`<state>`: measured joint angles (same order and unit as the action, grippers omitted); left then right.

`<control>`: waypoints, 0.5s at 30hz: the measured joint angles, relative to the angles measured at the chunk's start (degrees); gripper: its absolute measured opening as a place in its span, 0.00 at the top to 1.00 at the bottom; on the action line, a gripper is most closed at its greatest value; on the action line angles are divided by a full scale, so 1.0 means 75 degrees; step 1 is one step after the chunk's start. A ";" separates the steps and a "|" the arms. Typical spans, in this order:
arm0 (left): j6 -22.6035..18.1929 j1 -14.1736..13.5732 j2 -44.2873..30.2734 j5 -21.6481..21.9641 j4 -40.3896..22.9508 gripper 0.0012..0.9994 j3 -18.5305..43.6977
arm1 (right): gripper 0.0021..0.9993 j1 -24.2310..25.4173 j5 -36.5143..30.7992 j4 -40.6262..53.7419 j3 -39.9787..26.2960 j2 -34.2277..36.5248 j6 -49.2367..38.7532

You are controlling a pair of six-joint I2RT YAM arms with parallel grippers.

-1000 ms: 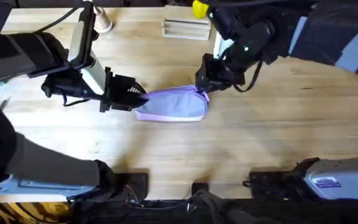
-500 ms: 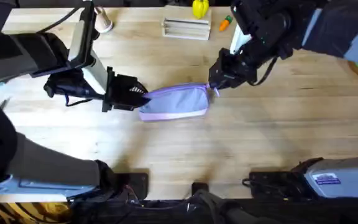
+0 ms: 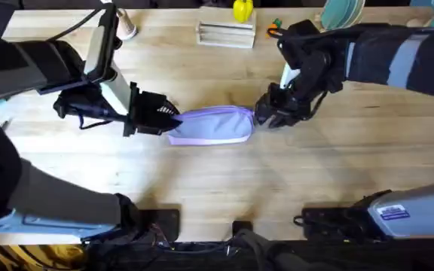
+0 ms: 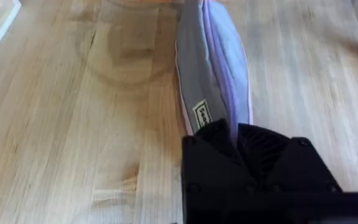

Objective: Unzip the bag, pick up the pens from the table one at a time and place them inside, then zip the bag closed.

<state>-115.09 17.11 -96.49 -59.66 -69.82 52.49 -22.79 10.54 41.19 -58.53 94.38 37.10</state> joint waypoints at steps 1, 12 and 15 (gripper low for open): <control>0.0000 0.0038 0.0000 0.0013 -0.0003 0.96 0.0000 | 0.72 0.0066 -0.0183 0.0146 -0.0032 0.0001 -0.0032; 0.0000 0.0075 0.0000 0.0047 -0.0003 0.96 0.0000 | 0.00 0.0213 -0.1049 0.1060 -0.1934 -0.0797 -0.0636; -0.0003 0.0090 0.0003 0.0045 -0.0005 0.59 0.0000 | 0.00 0.0213 -0.1087 0.1052 -0.2082 -0.1227 -0.0750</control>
<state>-115.11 17.79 -96.47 -59.32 -69.86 52.49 -21.19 2.39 49.08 -74.14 85.18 31.47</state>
